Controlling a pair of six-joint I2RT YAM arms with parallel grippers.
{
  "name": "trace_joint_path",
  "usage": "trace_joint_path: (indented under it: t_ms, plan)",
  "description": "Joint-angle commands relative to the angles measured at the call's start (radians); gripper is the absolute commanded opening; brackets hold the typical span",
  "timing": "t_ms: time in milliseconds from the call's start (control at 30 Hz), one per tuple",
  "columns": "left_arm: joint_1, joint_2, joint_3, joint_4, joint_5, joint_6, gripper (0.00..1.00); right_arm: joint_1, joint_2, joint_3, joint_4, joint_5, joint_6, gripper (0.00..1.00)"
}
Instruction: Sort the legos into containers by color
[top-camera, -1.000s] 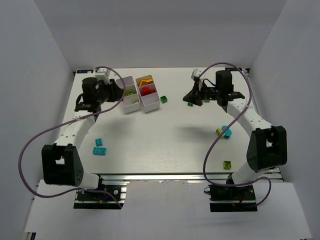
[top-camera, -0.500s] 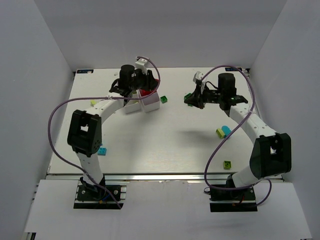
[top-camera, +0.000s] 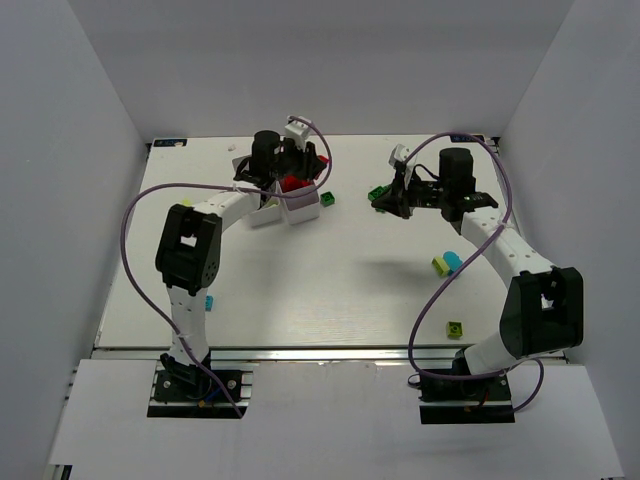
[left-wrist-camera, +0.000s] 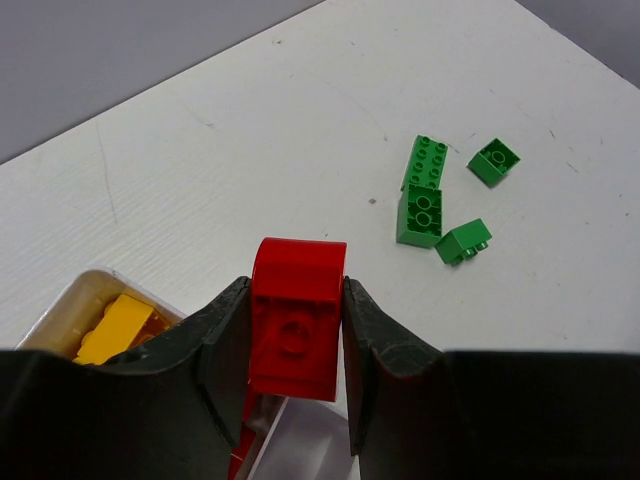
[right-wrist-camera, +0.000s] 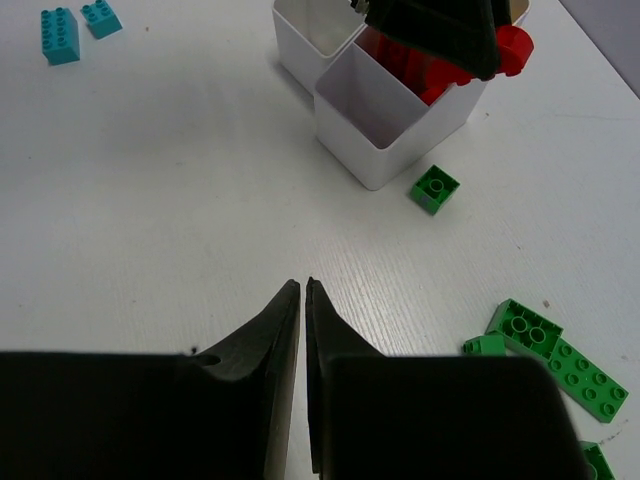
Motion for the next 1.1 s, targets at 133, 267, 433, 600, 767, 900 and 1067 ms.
trace_joint_path:
  t_ms: [133, 267, 433, 600, 767, 900, 1067]
  plan:
    - [0.017, -0.005, 0.03, 0.031, 0.029, 0.031, 0.0, -0.01, -0.011, 0.01, 0.003, -0.008, -0.015, 0.12]
    - [0.033, -0.016, 0.01, 0.033, 0.028, 0.066, 0.0, -0.013, -0.004, 0.016, 0.001, -0.011, -0.015, 0.13]
    - [0.052, -0.023, -0.004, 0.026, 0.025, 0.076, 0.0, -0.011, 0.008, 0.028, -0.002, -0.016, -0.015, 0.13]
    - [0.06, -0.022, -0.012, 0.019, 0.023, 0.086, 0.0, -0.011, 0.015, 0.039, -0.003, -0.022, -0.013, 0.13]
    - [0.064, -0.023, -0.021, 0.016, 0.019, 0.091, 0.05, -0.013, 0.016, 0.037, -0.005, -0.019, -0.013, 0.14]
    - [0.064, -0.028, -0.041, 0.029, 0.014, 0.083, 0.16, -0.013, 0.013, 0.036, -0.006, -0.016, -0.017, 0.15]
    - [0.063, -0.057, -0.074, 0.057, -0.015, 0.077, 0.4, -0.011, 0.013, 0.037, -0.008, -0.014, -0.021, 0.16]
